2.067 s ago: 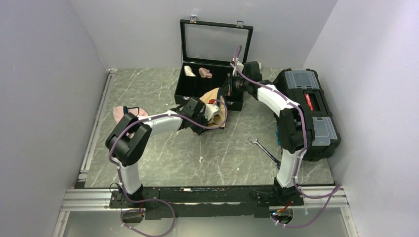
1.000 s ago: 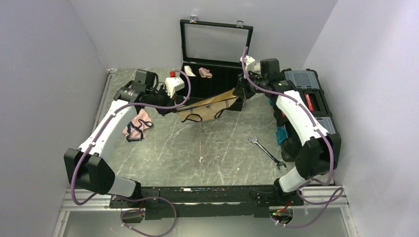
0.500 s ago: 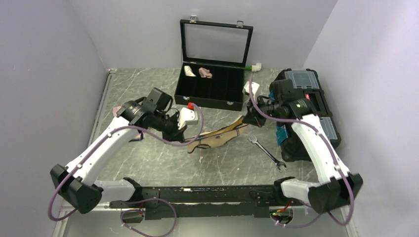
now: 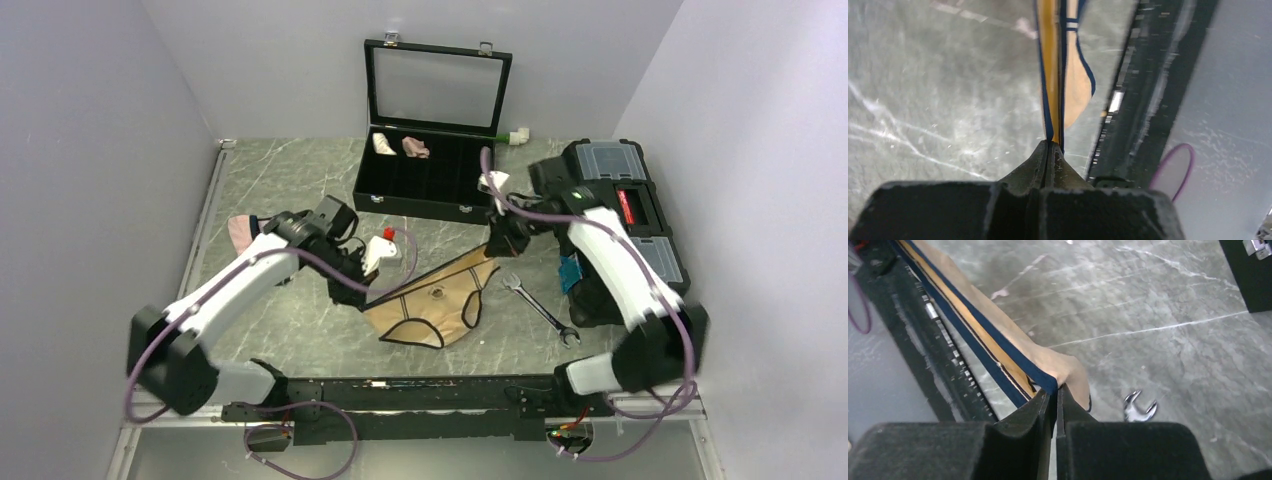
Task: Roll the underwear
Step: Flatten out the underwear at the center of the board.
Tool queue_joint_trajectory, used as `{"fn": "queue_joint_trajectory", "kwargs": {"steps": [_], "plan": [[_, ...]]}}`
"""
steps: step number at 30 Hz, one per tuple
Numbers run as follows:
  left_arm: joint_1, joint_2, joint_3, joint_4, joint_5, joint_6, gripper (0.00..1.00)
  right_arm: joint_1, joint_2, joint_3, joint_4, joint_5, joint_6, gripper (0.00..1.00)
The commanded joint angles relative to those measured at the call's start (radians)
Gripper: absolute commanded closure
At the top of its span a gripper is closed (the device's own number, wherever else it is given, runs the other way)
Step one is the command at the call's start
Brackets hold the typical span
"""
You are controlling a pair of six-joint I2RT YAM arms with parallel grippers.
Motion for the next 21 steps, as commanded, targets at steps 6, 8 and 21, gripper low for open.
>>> {"fn": "queue_joint_trajectory", "kwargs": {"steps": [6,8,21], "plan": [[0.257,0.434,0.034,0.261,-0.130,-0.120,1.00,0.030,0.702,0.359,0.204,0.105,0.151,0.75],[0.278,0.478,0.049,0.292,-0.154,-0.159,1.00,0.040,0.790,0.459,0.202,0.108,0.167,0.63],[0.307,0.485,0.031,0.357,-0.267,-0.248,0.94,0.057,0.826,0.628,0.118,0.051,0.154,0.24]]}}
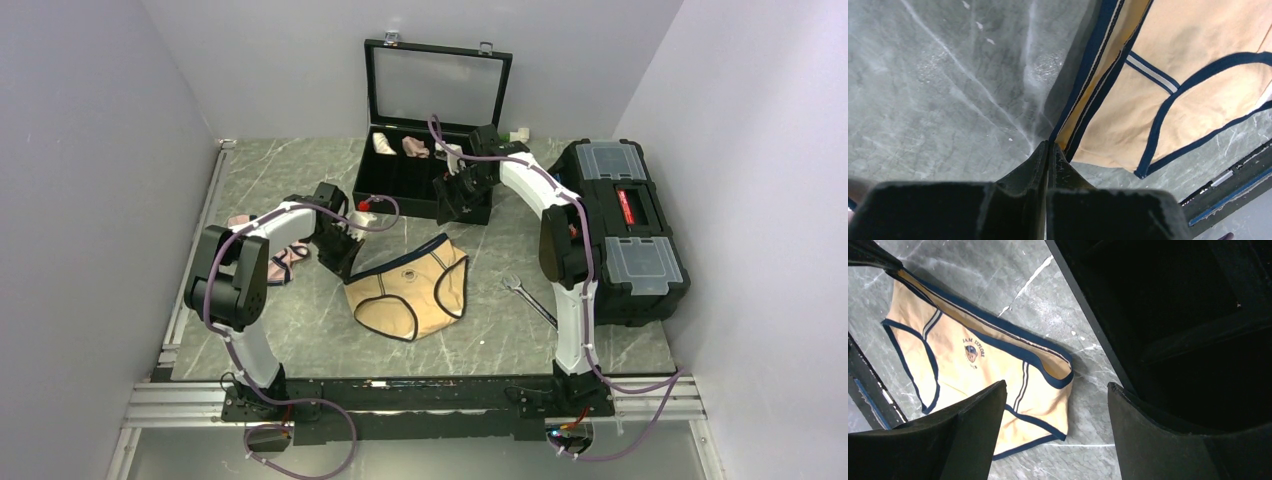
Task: Roll the underwear
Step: Flatten out the underwear at the center of the board.
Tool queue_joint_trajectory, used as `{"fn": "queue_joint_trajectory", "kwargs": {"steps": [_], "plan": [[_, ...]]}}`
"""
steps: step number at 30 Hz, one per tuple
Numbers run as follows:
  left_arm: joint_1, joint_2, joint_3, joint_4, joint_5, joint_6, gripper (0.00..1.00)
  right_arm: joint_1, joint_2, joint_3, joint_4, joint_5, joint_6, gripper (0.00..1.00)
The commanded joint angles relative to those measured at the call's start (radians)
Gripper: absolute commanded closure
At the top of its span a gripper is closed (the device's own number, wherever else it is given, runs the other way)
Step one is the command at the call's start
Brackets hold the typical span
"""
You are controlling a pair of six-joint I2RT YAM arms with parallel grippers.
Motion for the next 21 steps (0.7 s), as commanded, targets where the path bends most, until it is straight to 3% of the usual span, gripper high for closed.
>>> {"fn": "queue_joint_trajectory", "kwargs": {"steps": [1,5,12,15,21], "plan": [[0.012,-0.046,0.006,0.019,-0.049,-0.032,0.94,-0.009,-0.071,0.003,-0.030,-0.007,-0.034,0.24],[0.027,-0.073,-0.006,0.016,-0.071,-0.018,0.85,-0.010,-0.158,-0.119,-0.037,-0.022,-0.097,0.25],[0.061,-0.131,-0.004,0.019,-0.078,-0.003,0.46,0.002,-0.277,-0.339,0.029,-0.052,-0.178,0.29],[0.067,-0.166,-0.007,0.028,-0.064,-0.001,0.34,0.015,-0.278,-0.380,0.061,-0.076,-0.189,0.32],[0.068,-0.246,-0.043,0.060,-0.038,-0.004,0.21,0.047,-0.217,-0.386,0.079,-0.101,-0.192,0.38]]}}
